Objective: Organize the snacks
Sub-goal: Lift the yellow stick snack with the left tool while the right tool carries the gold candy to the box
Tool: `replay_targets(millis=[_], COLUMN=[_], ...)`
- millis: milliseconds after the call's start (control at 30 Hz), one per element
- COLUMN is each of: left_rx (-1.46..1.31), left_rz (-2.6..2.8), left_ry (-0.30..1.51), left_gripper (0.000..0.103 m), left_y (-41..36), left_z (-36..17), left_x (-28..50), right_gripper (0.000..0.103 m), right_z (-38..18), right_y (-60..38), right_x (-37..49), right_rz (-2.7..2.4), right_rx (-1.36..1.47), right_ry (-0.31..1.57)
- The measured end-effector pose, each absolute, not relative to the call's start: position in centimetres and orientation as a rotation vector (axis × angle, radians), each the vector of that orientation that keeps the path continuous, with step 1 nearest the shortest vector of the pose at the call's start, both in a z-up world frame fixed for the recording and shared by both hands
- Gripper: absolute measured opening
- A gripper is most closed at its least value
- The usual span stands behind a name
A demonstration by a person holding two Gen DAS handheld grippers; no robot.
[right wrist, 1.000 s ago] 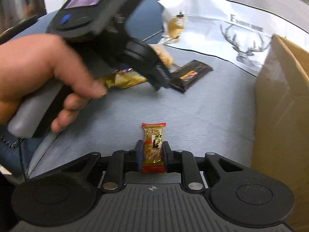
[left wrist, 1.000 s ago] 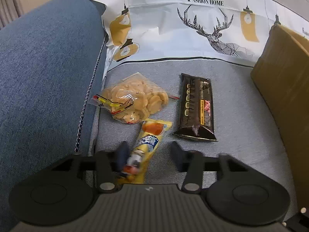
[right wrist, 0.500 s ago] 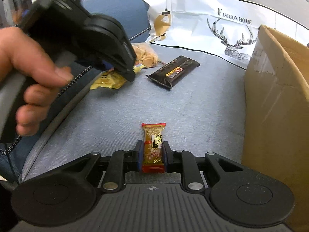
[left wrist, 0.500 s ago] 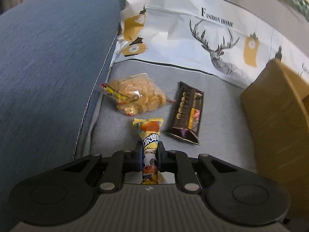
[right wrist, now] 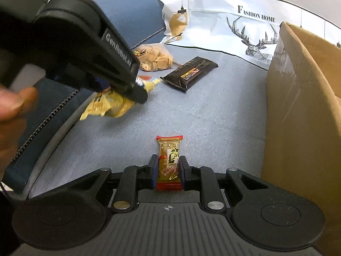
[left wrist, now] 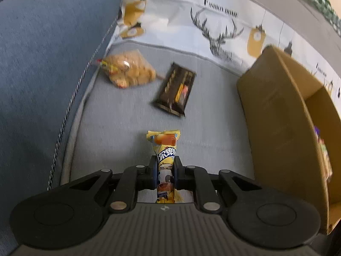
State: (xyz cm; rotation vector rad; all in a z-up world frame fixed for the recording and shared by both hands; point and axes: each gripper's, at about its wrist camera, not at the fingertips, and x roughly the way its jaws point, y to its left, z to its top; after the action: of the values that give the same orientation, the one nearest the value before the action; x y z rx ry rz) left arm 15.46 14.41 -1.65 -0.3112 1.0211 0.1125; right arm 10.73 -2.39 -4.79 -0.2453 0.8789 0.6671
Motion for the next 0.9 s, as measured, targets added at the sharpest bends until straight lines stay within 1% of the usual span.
replay_targets(millis=[133, 233, 400, 600, 700, 767, 900], left_rx=[-0.281, -0.283, -0.270, -0.258, -0.247, -0.248, -0.259], left_rz=[0.124, 0.124, 0.105, 0.096, 0.089, 0.083, 0.086], left_ry=[1.078, 1.101, 1.119, 1.139, 1.136, 1.131, 1.114], left_gripper=[0.016, 0.016, 0.016, 0.016, 0.014, 0.014, 0.014], left_y=[14.2, 14.3, 14.0, 13.8, 13.7, 13.7, 13.8], left_z=[-2.8, -3.3, -3.6, -4.0, -4.0, -3.9, -3.7], left_x=[15.7, 15.7, 15.9, 16.1, 16.1, 16.1, 16.0], right_gripper=[0.023, 0.027, 0.027, 0.027, 0.027, 0.023, 0.022], right_z=[-5.1, -5.1, -5.2, -5.3, -5.3, -5.3, -5.1], right_y=[-2.6, -2.6, -2.6, -2.4, -2.4, -2.4, -2.5], right_x=[10.7, 10.6, 10.5, 10.4, 10.3, 10.2, 10.1], right_rz=[0.665, 0.668, 0.664, 0.665, 0.669, 0.670, 0.668], right_rx=[-0.246, -0.251, -0.263, -0.277, -0.287, -0.291, -0.285], right_ry=[0.911, 0.914, 0.911, 0.903, 0.897, 0.892, 0.880])
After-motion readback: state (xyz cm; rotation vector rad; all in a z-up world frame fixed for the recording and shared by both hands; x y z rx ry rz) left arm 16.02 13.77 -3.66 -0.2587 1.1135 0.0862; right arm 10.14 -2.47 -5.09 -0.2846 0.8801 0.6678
